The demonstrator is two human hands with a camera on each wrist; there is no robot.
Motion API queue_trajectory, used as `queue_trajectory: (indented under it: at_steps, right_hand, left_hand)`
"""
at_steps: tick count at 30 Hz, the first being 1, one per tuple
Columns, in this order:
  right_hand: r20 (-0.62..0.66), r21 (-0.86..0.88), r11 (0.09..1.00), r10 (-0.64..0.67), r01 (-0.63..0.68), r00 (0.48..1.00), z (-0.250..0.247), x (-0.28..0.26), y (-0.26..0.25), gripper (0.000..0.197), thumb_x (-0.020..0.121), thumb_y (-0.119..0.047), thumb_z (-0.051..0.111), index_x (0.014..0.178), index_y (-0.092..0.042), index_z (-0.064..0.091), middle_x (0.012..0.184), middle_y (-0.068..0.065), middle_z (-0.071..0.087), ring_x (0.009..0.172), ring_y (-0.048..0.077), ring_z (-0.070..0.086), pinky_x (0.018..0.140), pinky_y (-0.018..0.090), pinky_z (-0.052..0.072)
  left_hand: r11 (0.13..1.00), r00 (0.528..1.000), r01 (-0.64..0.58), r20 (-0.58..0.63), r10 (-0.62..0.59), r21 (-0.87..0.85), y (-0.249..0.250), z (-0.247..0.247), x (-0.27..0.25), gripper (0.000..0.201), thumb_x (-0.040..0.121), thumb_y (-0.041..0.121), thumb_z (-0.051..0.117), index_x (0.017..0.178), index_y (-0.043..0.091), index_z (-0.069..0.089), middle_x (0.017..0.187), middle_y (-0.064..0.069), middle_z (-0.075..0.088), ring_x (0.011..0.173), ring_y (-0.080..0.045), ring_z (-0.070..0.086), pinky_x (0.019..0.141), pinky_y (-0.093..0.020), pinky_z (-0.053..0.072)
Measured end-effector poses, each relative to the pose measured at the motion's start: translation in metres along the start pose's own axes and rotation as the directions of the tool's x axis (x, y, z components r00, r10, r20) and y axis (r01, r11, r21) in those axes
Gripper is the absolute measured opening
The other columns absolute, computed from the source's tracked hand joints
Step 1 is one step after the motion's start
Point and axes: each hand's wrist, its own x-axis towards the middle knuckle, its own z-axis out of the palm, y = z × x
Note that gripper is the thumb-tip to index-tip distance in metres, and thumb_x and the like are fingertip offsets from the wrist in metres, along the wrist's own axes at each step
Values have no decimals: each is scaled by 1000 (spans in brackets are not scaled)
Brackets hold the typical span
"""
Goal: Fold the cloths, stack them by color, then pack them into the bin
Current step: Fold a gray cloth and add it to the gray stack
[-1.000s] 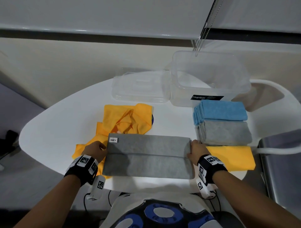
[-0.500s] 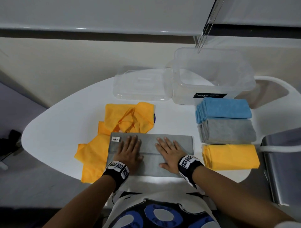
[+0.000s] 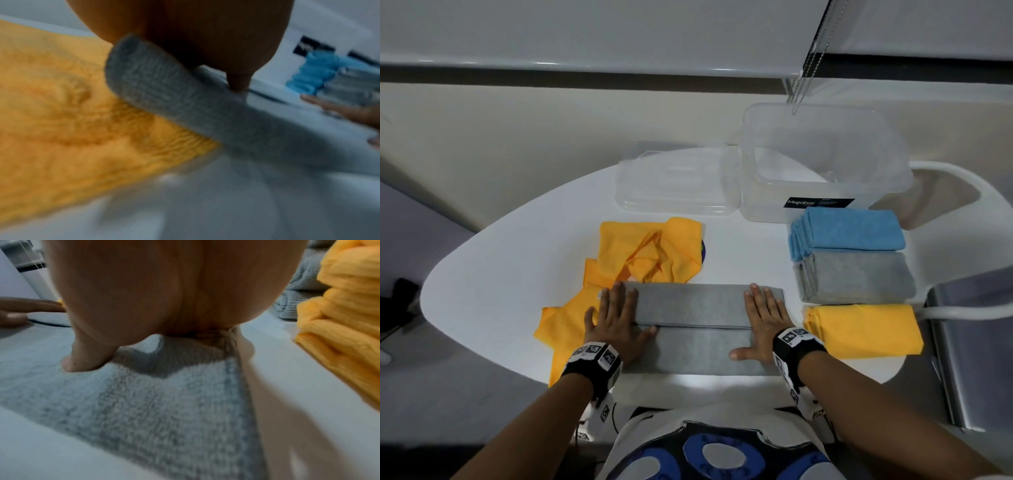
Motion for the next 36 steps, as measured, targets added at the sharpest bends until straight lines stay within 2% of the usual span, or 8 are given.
queue_trajectory:
  at_steps: [4, 6, 11, 15, 19, 26, 32, 36]
  right_hand:
    - [-9, 6, 1000, 4, -4, 1000, 2, -1, -1, 137, 59, -94, 43, 131, -22, -47, 145, 4, -50, 137, 29, -41, 118, 48, -14]
    - [-2, 5, 1000, 9, -9, 1000, 2, 0, -2, 137, 58, -94, 43, 130, -22, -49, 144, 4, -51, 137, 29, -42, 118, 48, -14]
    - [6, 2, 1000, 12, -12, 1000, 1, 0, -2, 137, 57, -95, 42, 131, -22, -48, 144, 3, -52, 136, 28, -42, 118, 48, -14]
    - [5, -1, 1000, 20, -20, 1000, 1, -2, -3, 135, 60, -92, 44, 131, -22, -46, 146, 3, -50, 138, 28, -40, 118, 47, -14]
    - [-3, 4, 1000, 26, -26, 1000, 3, -7, 0, 132, 65, -88, 46, 133, -21, -44, 147, 3, -48, 140, 29, -37, 118, 46, -14]
    - [-14, 1, 999, 35, -35, 999, 6, -22, 7, 128, 72, -79, 53, 149, -17, -27, 153, 9, -39, 143, 35, -30, 119, 49, -10]
    - [-52, -11, 998, 58, -59, 997, 19, -32, 5, 111, 77, -77, 49, 147, -36, -26, 146, 5, -45, 140, 48, -28, 115, 62, -6]
    - [-55, -59, 994, 89, -92, 995, 19, -42, 0, 102, 83, -74, 43, 151, -31, -19, 157, 11, -29, 142, 51, -17, 114, 63, -1]
  left_hand:
    - [924, 919, 209, -257, -298, -321, 2, -21, -9, 62, 90, 53, 49, 140, 20, 33, 146, -14, 28, 131, -38, 33, 99, -56, 34]
    - [854, 906, 284, -170, -388, -436, -6, -26, -5, 57, 92, 46, 51, 136, 12, 39, 136, -21, 39, 121, -43, 42, 94, -54, 40]
    - [808, 930, 350, 73, -360, -473, -20, -30, 8, 53, 93, 53, 48, 126, 12, 41, 115, -18, 61, 102, -38, 60, 77, -41, 48]
    - [819, 934, 351, 112, -339, -454, -15, -35, 11, 38, 94, 43, 50, 118, 14, 49, 110, -15, 65, 97, -35, 61, 71, -35, 46]
    - [875, 954, 287, 39, -296, -389, -5, -47, 14, 26, 95, 34, 51, 107, 13, 60, 107, -15, 67, 98, -35, 60, 70, -32, 41]
    - [903, 975, 198, -18, -221, -382, 22, -75, 35, 21, 96, 25, 50, 109, 9, 54, 103, -20, 64, 93, -38, 60, 65, -34, 39]
    - [871, 984, 155, -5, -177, -467, 32, -72, 43, 33, 93, 21, 54, 124, 16, 44, 100, -17, 64, 76, -33, 59, 59, -36, 44]
    - [863, 992, 58, -70, -107, -502, 47, -86, 43, 34, 92, 16, 55, 123, 18, 41, 99, -17, 64, 82, -35, 60, 62, -38, 43]
